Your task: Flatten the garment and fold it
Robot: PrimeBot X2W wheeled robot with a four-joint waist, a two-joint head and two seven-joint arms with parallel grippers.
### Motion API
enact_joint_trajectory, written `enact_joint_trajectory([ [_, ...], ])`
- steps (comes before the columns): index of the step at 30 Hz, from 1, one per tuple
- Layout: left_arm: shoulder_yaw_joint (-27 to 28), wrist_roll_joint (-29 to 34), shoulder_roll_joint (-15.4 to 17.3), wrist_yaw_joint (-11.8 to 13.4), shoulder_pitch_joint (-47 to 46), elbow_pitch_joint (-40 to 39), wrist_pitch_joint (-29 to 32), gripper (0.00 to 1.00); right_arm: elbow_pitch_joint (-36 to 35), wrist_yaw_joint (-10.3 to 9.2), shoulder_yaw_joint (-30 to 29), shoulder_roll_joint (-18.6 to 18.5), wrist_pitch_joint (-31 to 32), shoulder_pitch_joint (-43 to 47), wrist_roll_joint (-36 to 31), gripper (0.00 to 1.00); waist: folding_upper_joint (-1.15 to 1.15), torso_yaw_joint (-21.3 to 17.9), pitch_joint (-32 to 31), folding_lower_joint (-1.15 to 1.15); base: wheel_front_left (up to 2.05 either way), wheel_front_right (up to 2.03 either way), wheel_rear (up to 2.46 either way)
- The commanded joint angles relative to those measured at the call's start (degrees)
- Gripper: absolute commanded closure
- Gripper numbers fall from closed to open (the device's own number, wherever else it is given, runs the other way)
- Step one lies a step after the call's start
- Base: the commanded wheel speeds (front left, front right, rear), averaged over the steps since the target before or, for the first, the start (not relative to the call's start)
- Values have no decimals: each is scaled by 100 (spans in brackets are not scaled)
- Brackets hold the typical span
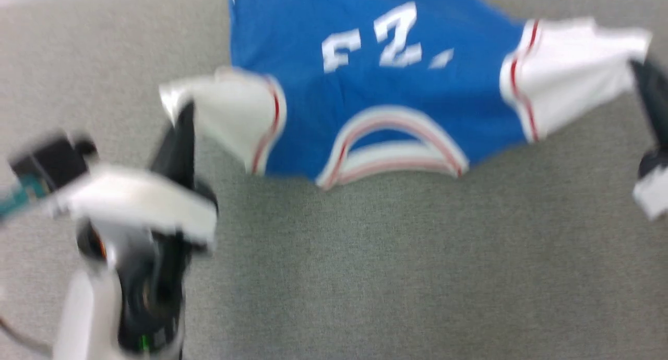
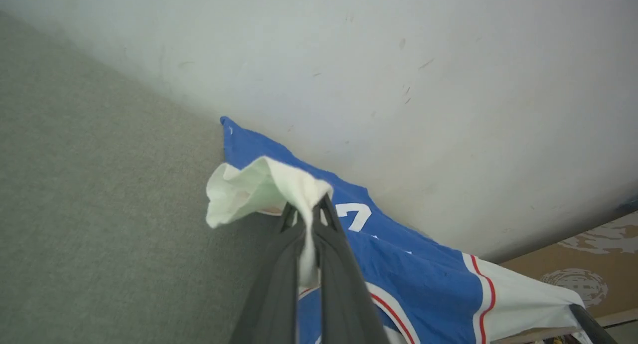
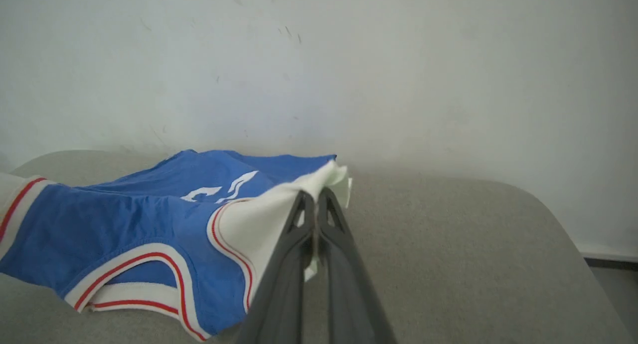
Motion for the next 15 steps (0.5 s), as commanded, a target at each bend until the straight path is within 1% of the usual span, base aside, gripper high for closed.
enact_joint_trajectory([
  [1, -29, -72, 37, 7, 551, -179, -25, 100, -271, -5, -175, 227, 97, 442, -122, 100, 0, -50, -501, 3, 0, 0, 0],
  [4, -17, -266, -12, -20, 1416, -388, -31, 100, -566, -5, -496, 611, 240, 1145, -230, 100, 0, -38, -661, 3, 0, 0, 0],
  [6, 17, -313, 35, -54, 1897, -425, -50, 100, -670, -5, -702, 837, 322, 1544, -280, 100, 0, -13, -752, 3, 0, 0, 0],
  [8, 58, -331, 113, -101, 2279, -455, -66, 100, -753, -5, -870, 939, 374, 1901, -401, 100, 0, 26, -833, 3, 0, 0, 0],
  [9, 105, -398, 102, -118, 2433, -493, -85, 100, -775, -5, -951, 990, 401, 2079, -443, 100, 0, 51, -884, 3, 0, 0, 0],
  [11, 224, -561, 86, -156, 2726, -610, -98, 100, -828, -5, -1138, 1162, 475, 2421, -447, 100, 0, 88, -969, 3, 0, 0, 0],
  [15, 454, -754, 174, -208, 3333, -809, -71, 100, -1019, -5, -1426, 1488, 673, 3087, -447, 100, 0, 134, -1137, 3, 0, 0, 0],
])
